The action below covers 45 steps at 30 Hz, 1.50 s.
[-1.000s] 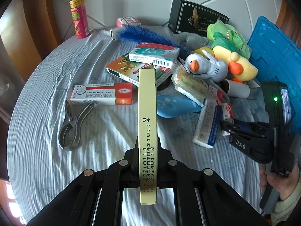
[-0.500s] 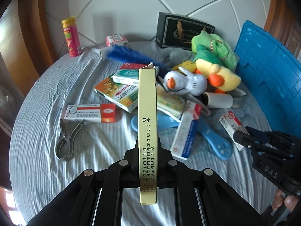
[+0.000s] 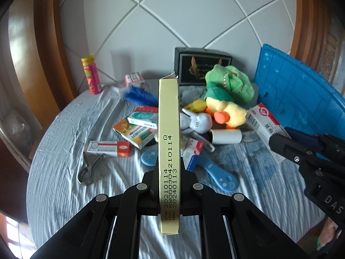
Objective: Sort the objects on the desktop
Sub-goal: 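Carry the plaster box and the white-red ointment box over the blue crate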
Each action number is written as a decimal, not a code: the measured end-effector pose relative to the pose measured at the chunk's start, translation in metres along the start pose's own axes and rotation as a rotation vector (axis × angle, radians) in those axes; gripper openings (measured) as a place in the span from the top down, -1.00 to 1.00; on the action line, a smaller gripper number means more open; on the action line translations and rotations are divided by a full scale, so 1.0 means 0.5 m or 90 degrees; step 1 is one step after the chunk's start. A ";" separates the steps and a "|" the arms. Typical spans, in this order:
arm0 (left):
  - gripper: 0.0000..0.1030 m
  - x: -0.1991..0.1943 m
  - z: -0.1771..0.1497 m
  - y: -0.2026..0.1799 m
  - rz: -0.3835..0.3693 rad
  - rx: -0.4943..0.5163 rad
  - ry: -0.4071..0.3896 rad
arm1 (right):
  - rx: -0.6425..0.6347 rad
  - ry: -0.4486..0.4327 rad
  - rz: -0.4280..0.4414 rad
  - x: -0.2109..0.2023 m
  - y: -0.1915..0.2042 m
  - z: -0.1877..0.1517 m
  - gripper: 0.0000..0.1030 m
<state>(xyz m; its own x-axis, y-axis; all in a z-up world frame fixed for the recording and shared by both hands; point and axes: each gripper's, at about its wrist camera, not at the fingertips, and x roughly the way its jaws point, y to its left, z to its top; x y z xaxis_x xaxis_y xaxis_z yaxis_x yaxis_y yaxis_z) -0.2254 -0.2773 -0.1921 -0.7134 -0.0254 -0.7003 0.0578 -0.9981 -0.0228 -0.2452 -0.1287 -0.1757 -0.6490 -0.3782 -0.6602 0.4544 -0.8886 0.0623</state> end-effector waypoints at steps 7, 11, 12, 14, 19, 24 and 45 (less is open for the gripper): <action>0.80 -0.076 0.014 -0.029 -0.037 0.023 -0.042 | 0.000 -0.061 -0.056 -0.126 0.006 0.015 0.46; 0.80 -0.108 0.032 -0.083 -0.064 0.039 -0.065 | 0.009 -0.084 -0.099 -0.198 -0.004 0.017 0.46; 0.80 -0.114 0.039 -0.104 -0.070 0.044 -0.072 | 0.013 -0.091 -0.109 -0.215 -0.009 0.017 0.46; 0.80 -0.126 0.053 -0.145 -0.081 0.054 -0.085 | 0.025 -0.104 -0.124 -0.247 -0.026 0.017 0.46; 0.80 -0.156 0.088 -0.247 -0.110 0.078 -0.119 | 0.061 -0.140 -0.173 -0.339 -0.105 0.012 0.46; 0.80 -0.186 0.123 -0.350 -0.139 0.102 -0.153 | 0.084 -0.185 -0.223 -0.437 -0.243 -0.006 0.46; 0.80 -0.207 0.237 -1.077 -0.185 0.177 -0.142 | 0.125 -0.214 -0.291 -0.680 -0.867 -0.121 0.46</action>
